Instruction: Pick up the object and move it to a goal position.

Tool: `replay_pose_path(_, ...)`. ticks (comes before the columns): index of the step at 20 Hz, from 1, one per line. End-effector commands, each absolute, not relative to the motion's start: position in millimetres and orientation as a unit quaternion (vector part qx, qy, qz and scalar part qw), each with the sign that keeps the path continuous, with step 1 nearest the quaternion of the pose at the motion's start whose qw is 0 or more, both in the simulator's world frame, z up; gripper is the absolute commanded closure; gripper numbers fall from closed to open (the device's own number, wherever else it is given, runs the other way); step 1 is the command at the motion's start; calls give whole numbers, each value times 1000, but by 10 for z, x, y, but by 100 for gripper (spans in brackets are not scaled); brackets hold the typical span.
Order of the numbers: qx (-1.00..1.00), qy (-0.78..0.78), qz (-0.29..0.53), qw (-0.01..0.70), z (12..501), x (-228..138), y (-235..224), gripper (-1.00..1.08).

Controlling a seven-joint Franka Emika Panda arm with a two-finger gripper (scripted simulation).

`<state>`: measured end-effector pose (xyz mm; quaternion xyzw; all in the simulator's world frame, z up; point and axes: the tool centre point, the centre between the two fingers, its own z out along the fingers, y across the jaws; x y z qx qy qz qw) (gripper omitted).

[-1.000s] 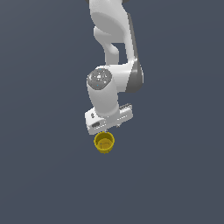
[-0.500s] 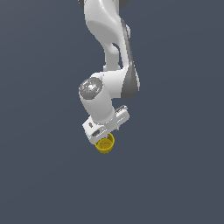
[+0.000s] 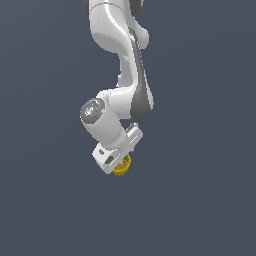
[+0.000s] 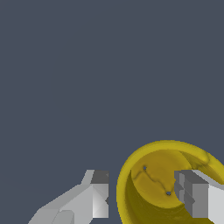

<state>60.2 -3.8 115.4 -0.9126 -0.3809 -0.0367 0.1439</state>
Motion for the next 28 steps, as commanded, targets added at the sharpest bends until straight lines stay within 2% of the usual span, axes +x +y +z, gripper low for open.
replay_pose_path(1, -901, -403, -46, 154, 1132, 642, -48, -20)
replay_pose_path(15, -829, -510, -114, 198, 1051, 858, -150, -20)
replay_pose_path(28, -791, -553, -153, 211, 1039, 956, -224, -20)
